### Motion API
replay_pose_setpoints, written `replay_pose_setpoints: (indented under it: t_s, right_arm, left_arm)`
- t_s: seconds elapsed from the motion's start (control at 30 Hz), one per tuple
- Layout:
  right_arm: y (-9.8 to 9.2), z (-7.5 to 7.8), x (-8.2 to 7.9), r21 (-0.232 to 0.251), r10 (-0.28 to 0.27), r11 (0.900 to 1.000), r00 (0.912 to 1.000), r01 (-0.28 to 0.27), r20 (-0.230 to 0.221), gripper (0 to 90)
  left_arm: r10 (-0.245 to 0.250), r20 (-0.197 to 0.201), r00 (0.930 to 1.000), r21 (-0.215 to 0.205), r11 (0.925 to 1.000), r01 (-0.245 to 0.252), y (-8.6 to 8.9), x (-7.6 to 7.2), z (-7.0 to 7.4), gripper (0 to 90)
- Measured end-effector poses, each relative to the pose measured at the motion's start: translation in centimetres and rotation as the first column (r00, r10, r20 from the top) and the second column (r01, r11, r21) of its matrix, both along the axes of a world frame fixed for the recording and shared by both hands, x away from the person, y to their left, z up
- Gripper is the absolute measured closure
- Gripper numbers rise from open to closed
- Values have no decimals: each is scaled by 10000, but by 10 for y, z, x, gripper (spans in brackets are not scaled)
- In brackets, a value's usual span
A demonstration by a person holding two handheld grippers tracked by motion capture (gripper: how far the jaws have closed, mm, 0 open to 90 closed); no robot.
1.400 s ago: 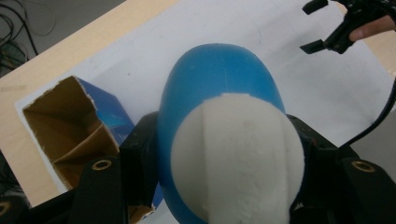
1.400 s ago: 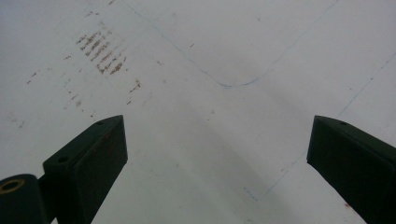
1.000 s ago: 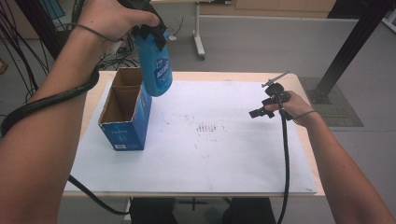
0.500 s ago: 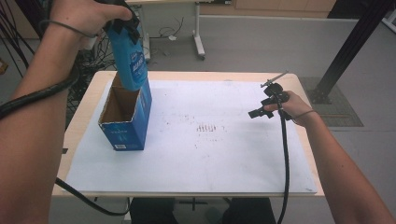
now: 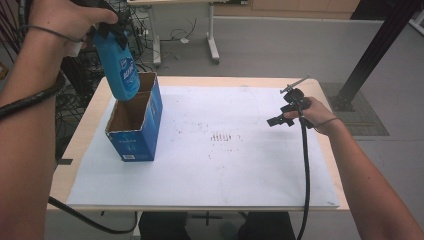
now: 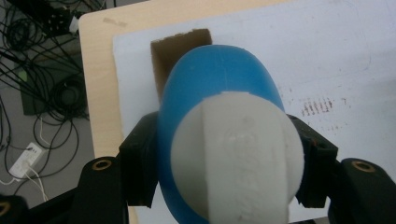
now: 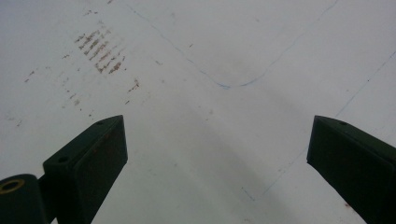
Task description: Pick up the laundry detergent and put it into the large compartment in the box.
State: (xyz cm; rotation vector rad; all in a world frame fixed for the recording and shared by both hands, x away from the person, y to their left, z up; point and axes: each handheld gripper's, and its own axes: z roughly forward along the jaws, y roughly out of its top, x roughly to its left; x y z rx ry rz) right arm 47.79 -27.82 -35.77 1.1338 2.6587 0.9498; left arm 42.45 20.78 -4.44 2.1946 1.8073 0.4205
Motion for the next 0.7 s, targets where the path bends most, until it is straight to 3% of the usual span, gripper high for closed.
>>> replay_pose_setpoints:
  t_s: [0.3, 0.7]
  right_arm:
    - [0, 0, 0, -23, -14, 10000, 10000, 14, -16, 45]
    - [0, -1, 0, 35, -42, 10000, 10000, 42, -63, 45]
  left_arm:
    - [210, -89, 9997, 20, 9998, -210, 7, 1, -7, 378]
    - [409, -411, 9983, -83, 9991, -412, 13, 5, -28, 378]
